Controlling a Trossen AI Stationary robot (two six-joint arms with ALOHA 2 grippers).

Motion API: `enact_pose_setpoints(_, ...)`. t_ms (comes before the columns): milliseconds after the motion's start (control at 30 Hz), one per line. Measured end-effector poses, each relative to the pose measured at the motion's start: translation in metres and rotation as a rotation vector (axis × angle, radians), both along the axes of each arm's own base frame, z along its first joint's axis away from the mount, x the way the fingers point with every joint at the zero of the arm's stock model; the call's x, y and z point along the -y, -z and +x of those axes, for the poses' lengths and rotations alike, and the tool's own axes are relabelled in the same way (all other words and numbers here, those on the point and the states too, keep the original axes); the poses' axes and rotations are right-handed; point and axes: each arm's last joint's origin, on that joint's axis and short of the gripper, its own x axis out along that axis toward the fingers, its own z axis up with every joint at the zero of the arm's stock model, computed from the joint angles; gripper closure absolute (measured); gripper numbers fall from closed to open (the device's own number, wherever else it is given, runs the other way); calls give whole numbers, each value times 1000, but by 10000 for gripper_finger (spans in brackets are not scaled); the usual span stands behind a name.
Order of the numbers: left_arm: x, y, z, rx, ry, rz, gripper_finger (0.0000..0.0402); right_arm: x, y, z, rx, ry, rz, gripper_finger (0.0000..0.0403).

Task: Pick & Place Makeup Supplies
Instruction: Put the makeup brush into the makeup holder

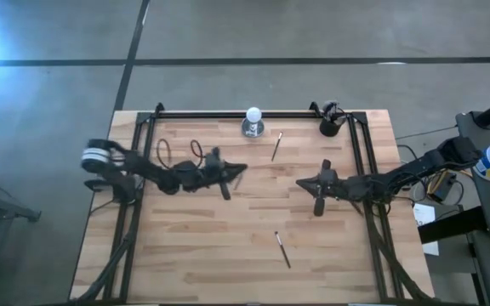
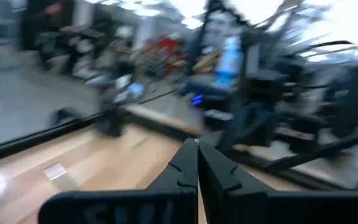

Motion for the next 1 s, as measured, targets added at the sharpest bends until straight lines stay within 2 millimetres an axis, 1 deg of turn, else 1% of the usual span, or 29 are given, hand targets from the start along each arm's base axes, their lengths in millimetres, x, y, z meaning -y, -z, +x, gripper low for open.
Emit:
enact_pose_setpoints(100,3,2,25,92,98,34,401,-2,-6,2,68,-51,-2,394)
enact_pose_setpoints(167,5,0,42,158,157,53,401,-4,-10,4,115,-82,0,394)
enact_pose_setpoints(267,6,-4,67,213,226,80,401,-5,-13,7,165,-116,-10,393)
enact_pose_setpoints(333,7,-8,81,240,266,100,401,-6,-15,11,184,-127,-11,386)
enact_pose_setpoints(433,8,-14,93,275,297,121,401,-9,-18,17,183,-132,-27,365)
enact_pose_setpoints(600,9,-21,100,290,315,143,401,-12,-26,28,194,-130,-52,311)
enact_pose_setpoints(767,10,-24,99,298,322,157,401,-15,-36,41,204,-130,-87,265)
enact_pose_setpoints(867,10,-23,99,290,323,155,401,-17,-40,49,208,-126,-107,253)
enact_pose_setpoints(1000,10,-23,99,291,326,156,401,-16,-42,60,196,-100,-122,254)
